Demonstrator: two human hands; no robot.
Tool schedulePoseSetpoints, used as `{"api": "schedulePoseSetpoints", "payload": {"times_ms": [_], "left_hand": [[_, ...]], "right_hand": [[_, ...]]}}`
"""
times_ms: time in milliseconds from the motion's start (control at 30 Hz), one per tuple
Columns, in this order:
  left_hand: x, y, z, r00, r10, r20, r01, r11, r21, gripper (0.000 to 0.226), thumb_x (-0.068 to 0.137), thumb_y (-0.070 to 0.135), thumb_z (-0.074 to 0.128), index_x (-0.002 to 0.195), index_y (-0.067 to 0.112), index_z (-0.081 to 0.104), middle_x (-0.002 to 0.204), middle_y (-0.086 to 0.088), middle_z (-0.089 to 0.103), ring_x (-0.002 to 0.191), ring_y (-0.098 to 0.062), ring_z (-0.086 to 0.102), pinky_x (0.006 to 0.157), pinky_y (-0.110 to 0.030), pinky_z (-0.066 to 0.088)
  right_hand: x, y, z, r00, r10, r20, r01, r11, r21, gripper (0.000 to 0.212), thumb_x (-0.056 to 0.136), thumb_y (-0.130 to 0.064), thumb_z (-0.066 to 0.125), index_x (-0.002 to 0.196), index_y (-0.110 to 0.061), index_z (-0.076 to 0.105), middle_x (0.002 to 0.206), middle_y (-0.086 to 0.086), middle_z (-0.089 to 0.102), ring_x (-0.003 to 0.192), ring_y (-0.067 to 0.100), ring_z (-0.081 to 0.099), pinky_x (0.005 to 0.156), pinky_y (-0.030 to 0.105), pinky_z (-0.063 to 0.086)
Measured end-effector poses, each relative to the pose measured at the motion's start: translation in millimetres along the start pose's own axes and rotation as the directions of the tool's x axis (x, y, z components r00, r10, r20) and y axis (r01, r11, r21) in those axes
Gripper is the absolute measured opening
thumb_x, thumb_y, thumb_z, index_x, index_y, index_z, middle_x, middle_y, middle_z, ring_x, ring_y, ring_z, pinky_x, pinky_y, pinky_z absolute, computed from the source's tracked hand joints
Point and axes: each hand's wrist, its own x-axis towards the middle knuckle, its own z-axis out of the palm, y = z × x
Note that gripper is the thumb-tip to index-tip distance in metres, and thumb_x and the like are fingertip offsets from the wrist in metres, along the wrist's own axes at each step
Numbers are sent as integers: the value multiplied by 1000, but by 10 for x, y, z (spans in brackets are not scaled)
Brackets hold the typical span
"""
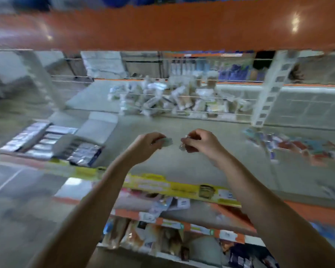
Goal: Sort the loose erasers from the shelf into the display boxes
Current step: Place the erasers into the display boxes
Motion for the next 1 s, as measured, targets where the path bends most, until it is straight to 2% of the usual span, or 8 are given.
{"api": "schedulePoseSetpoints", "payload": {"times_ms": [100, 267, 400, 500, 633, 733, 800, 1000], "left_hand": [[-325, -463, -502, 999, -43, 13, 44, 994, -96, 19, 97, 14, 47, 96, 18, 65, 80, -5, 69, 64, -6, 55, 66, -25, 43], [-687, -1047, -1177, 993, -101, 61, 112, 970, -214, 22, 98, 10, 45, 108, 6, 63, 87, -7, 69, 58, 3, 55, 55, -8, 38], [-711, -1421, -1532, 991, -102, 83, 117, 971, -207, 16, 96, 12, 49, 100, 17, 64, 71, 6, 63, 51, 6, 52, 54, -12, 38], [-618, -1701, -1743, 992, -110, 67, 121, 974, -189, 15, 94, 20, 54, 94, 30, 65, 79, 0, 67, 62, 1, 57, 62, -18, 43], [-464, -1909, -1948, 988, -143, 58, 149, 981, -126, 19, 94, 10, 50, 106, 15, 64, 79, 6, 61, 53, 12, 53, 54, -4, 39], [-392, -1991, -2038, 983, -164, 82, 173, 978, -116, 21, 95, 9, 48, 107, 20, 61, 81, 7, 59, 61, 3, 53, 58, -9, 39], [-336, -2070, -2096, 979, -177, 97, 186, 978, -98, 22, 94, 11, 49, 108, 22, 61, 85, 9, 60, 70, -3, 52, 61, -12, 40], [-207, -2213, -2228, 983, -145, 115, 154, 985, -78, 26, 95, 12, 50, 118, 15, 61, 85, 11, 62, 68, 1, 53, 58, -7, 39]], "right_hand": [[105, -80, 727, 1000, 11, 26, -14, 995, 96, 13, 80, -10, 71, 79, -6, 59, 75, 9, 64, 57, 10, 64, 63, 22, 57], [203, -261, 1672, 997, 53, 54, -61, 982, 177, 14, 82, -7, 69, 81, -4, 55, 78, 12, 63, 62, 18, 64, 67, 25, 58], [302, -363, 2132, 997, 45, 61, -54, 987, 153, 9, 84, 0, 64, 83, -6, 57, 79, 13, 61, 64, 20, 62, 63, 24, 59], [460, -380, 2370, 998, 37, 49, -40, 997, 66, 11, 83, 2, 64, 77, -7, 60, 78, 15, 60, 65, 21, 62, 65, 24, 58], [707, -403, 2585, 995, 57, 82, -62, 996, 59, 11, 82, 5, 64, 78, -5, 62, 73, 11, 61, 65, 17, 63, 71, 21, 57], [836, -399, 2643, 992, 3, 126, 15, 989, -147, 12, 81, -5, 70, 81, -17, 66, 78, 5, 68, 76, 18, 66, 79, 28, 54], [919, -434, 2710, 990, -46, 133, 82, 957, -280, 12, 80, -14, 72, 78, -24, 67, 78, -1, 70, 79, 18, 68, 77, 30, 53], [1078, -467, 3067, 958, -229, 170, 285, 798, -531, 2, 82, -20, 70, 82, -19, 69, 73, -9, 64, 63, -1, 53, 56, 8, 38]]}}
